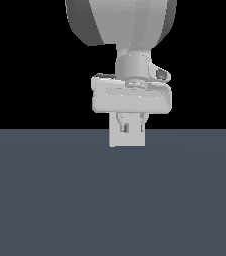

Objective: Plug the charger into the wall socket.

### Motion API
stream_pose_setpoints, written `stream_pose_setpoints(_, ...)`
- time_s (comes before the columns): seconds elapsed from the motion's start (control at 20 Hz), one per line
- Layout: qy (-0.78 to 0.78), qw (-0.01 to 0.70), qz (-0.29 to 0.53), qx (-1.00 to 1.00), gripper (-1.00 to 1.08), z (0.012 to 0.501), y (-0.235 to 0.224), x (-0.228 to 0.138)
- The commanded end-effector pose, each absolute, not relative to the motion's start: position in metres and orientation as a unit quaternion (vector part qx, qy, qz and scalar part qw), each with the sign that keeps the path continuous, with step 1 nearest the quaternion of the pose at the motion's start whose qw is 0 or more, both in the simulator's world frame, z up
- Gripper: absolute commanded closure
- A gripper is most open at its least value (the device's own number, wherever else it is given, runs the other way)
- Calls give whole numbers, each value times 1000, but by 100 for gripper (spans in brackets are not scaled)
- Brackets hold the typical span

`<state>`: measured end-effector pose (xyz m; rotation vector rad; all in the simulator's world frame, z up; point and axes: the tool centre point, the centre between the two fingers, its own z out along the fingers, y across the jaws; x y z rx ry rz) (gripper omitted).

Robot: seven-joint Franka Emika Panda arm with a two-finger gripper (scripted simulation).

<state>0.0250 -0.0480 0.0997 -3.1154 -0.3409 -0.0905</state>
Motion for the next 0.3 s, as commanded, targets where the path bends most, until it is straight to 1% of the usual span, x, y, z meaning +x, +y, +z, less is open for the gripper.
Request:
stream_pose_setpoints(0.0, -109, 3, -29, -994, 108, 100, -47, 31)
stream_pose_setpoints(0.25, -109, 3, -29, -994, 108, 100, -46, 35)
